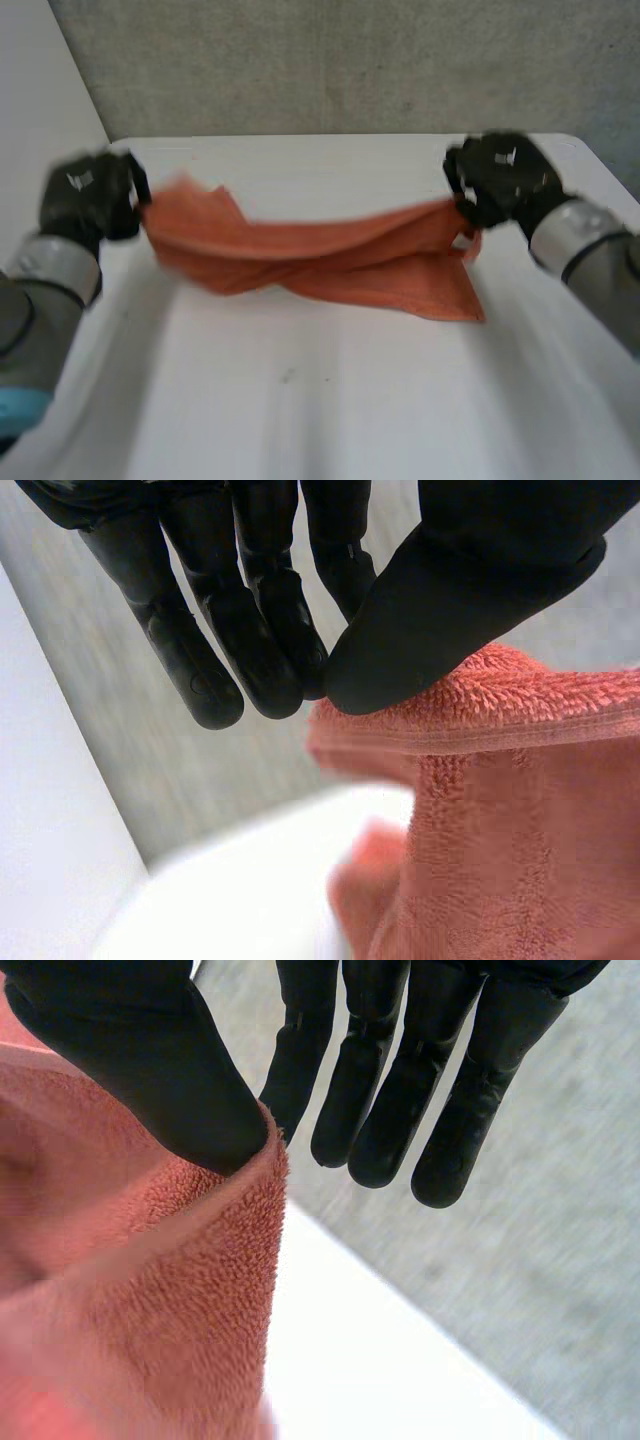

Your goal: Fold the laundry

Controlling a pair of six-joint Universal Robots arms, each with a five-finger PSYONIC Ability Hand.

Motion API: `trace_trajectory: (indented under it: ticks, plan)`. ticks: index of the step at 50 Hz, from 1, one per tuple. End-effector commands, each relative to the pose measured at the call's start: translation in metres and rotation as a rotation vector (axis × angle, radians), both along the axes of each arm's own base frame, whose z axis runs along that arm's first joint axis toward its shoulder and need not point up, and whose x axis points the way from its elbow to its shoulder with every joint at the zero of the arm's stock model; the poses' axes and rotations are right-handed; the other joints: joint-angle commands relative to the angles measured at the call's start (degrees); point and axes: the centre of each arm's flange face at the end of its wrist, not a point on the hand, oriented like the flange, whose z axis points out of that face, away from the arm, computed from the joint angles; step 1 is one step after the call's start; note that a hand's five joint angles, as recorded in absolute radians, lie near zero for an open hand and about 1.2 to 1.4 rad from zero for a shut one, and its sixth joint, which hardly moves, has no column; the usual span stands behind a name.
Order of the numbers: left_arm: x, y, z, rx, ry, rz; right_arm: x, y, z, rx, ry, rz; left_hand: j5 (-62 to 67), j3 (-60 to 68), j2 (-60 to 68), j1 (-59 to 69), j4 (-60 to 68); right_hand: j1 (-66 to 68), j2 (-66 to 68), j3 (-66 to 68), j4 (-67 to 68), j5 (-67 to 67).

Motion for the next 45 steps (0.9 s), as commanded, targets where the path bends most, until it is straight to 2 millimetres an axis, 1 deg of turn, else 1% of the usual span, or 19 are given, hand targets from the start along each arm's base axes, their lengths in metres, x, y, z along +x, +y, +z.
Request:
trace_trajectory:
  ticks: [1, 5, 6, 7, 9, 10, 12, 14, 16, 18, 21, 26, 32, 34, 38, 40, 42, 43, 45]
  plan:
    - [0.001, 0.009, -0.049, 0.195, -0.072, -0.009, -0.012, 0.003, -0.021, 0.062, 0.018, -0.030, 10.60, 10.26, 10.21, 12.28, 10.27, 23.87, 12.44, 12.30, 11.69, 13.68]
    - [0.001, 0.009, -0.055, 0.221, -0.084, -0.013, -0.014, -0.002, -0.018, 0.058, 0.009, -0.046, 10.60, 10.26, 10.21, 12.28, 10.27, 23.87, 12.44, 12.30, 11.69, 13.68]
    - [0.001, 0.009, -0.055, 0.218, -0.086, -0.018, -0.014, -0.002, -0.018, 0.058, 0.009, -0.046, 3.80, 3.46, 3.40, 5.48, 3.47, 23.87, 12.44, 12.30, 11.69, 13.68]
    - [0.001, 0.009, -0.055, 0.218, -0.086, -0.018, -0.016, -0.003, -0.019, 0.061, 0.006, -0.057, 3.73, 3.39, 3.33, 5.41, 3.40, 23.87, 12.44, 12.30, 11.69, 13.68]
    - [-0.001, 0.008, -0.053, 0.213, -0.088, -0.030, -0.019, -0.005, -0.020, 0.062, 0.006, -0.068, -28.56, -28.91, -28.96, -26.89, -28.90, 23.87, 12.44, 12.30, 11.69, 13.68]
    - [-0.001, 0.008, -0.053, 0.213, -0.088, -0.031, -0.022, -0.008, -0.021, 0.065, 0.004, -0.082, -28.73, -29.08, -29.13, -27.06, -29.07, 23.87, 12.44, 12.30, 11.69, 13.68]
    - [-0.003, 0.006, -0.050, 0.202, -0.081, -0.062, -0.023, -0.010, -0.023, 0.073, 0.000, -0.090, -55.85, -56.19, -56.25, -54.17, -56.18, 23.87, 12.44, 12.30, 11.69, 13.68]
    - [-0.004, 0.004, -0.049, 0.199, -0.077, -0.084, -0.023, -0.014, -0.030, 0.087, -0.007, -0.105, -59.40, -59.74, -59.79, -57.72, -59.73, 23.87, 12.44, 12.30, 11.69, 13.68]
    - [-0.005, 0.003, -0.048, 0.193, -0.071, -0.108, -0.026, -0.023, -0.042, 0.104, -0.009, -0.148, -59.40, -59.74, -59.79, -57.72, -59.73, 23.87, 12.44, 12.30, 11.69, 13.68]
    - [-0.003, 0.000, -0.048, 0.194, -0.066, -0.131, -0.027, -0.027, -0.046, 0.111, -0.006, -0.161, -59.40, -59.74, -59.79, -57.72, -59.73, 23.87, 12.44, 12.30, 11.69, 13.68]
    - [0.012, -0.016, -0.047, 0.190, -0.052, -0.181, -0.032, -0.033, -0.053, 0.127, -0.002, -0.186, -59.18, -59.52, -59.58, -57.51, -59.52, 23.87, 12.44, 12.30, 11.69, 13.68]
    - [0.023, -0.023, -0.052, 0.201, -0.051, -0.259, -0.041, -0.042, -0.060, 0.144, 0.002, -0.212, -58.51, -58.85, -58.91, -56.83, -58.84, 23.87, 12.44, 12.30, 11.69, 13.68]
    - [0.027, -0.022, -0.061, 0.229, -0.057, -0.343, -0.041, -0.044, -0.071, 0.170, 0.013, -0.215, -53.63, -53.97, -54.03, -51.95, -53.96, 23.87, 12.44, 12.30, 11.69, 13.68]
    - [0.031, -0.019, -0.068, 0.260, -0.057, -0.375, -0.041, -0.044, -0.072, 0.173, 0.014, -0.215, -46.25, -46.60, -46.65, -44.58, -46.59, 23.87, 12.44, 12.30, 11.69, 13.68]
    - [0.030, -0.015, -0.073, 0.279, -0.061, -0.406, -0.041, -0.046, -0.071, 0.168, 0.014, -0.216, -45.73, -46.07, -46.12, -44.05, -46.06, 23.87, 12.44, 12.30, 11.69, 13.68]
    - [0.028, -0.012, -0.079, 0.297, -0.061, -0.417, -0.040, -0.045, -0.072, 0.170, 0.013, -0.215, -45.73, -46.07, -46.12, -44.05, -46.06, 23.87, 12.44, 12.30, 11.69, 13.68]
    - [0.026, -0.007, -0.091, 0.331, -0.069, -0.433, -0.040, -0.045, -0.072, 0.171, 0.012, -0.215, -40.55, -40.89, -40.94, -38.87, -40.88, 23.87, 12.44, 12.30, 11.69, 13.68]
    - [0.026, -0.007, -0.091, 0.331, -0.069, -0.433, -0.041, -0.045, -0.072, 0.172, 0.011, -0.217, -40.51, -40.85, -40.91, -38.83, -40.84, 23.87, 12.44, 12.30, 11.69, 13.68]
    - [0.025, -0.006, -0.102, 0.349, -0.095, -0.444, -0.041, -0.045, -0.072, 0.172, 0.011, -0.217, -38.16, -38.50, -38.56, -36.48, -38.49, 23.87, 12.44, 12.30, 11.69, 13.68]
